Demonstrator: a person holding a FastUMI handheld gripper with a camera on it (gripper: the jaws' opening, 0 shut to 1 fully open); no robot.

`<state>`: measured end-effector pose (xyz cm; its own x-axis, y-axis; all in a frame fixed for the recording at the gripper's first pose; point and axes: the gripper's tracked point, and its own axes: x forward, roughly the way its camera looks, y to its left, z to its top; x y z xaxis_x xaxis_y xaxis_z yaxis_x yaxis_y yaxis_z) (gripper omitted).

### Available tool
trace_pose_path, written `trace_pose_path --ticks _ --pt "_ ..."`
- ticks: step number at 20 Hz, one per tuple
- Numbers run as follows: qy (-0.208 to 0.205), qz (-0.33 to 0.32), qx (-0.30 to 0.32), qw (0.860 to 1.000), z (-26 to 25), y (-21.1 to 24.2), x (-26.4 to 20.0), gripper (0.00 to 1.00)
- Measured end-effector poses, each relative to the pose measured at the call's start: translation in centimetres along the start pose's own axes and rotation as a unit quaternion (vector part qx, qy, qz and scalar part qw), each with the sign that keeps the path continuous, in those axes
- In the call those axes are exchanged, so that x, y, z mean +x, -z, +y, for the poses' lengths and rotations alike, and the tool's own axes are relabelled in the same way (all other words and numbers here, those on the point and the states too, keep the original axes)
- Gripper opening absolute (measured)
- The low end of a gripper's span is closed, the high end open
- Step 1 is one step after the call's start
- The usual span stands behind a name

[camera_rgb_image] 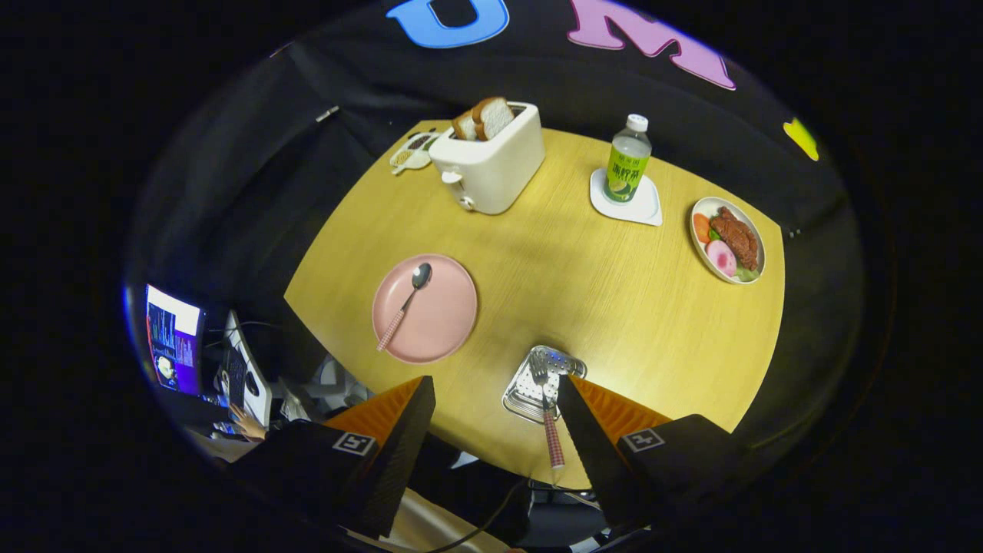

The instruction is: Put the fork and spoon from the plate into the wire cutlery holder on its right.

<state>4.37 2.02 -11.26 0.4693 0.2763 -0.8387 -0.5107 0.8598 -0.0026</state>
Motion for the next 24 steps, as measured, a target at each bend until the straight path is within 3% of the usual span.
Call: trace_pose_path --ticks 5,8,12,24 --pt "0.008 -0.089 0.015 0.996 3.9 -1.1 -0.8 1.0" --pt "-0.008 -0.106 0.028 0.994 7.7 -1.1 0.8 1.0" --pt "-0.045 -0.1 0.065 0.992 12.8 -1.3 4.7 1.0" --pt "0.023 0.024 0.089 0.995 15.5 2.9 21.8 1.0"
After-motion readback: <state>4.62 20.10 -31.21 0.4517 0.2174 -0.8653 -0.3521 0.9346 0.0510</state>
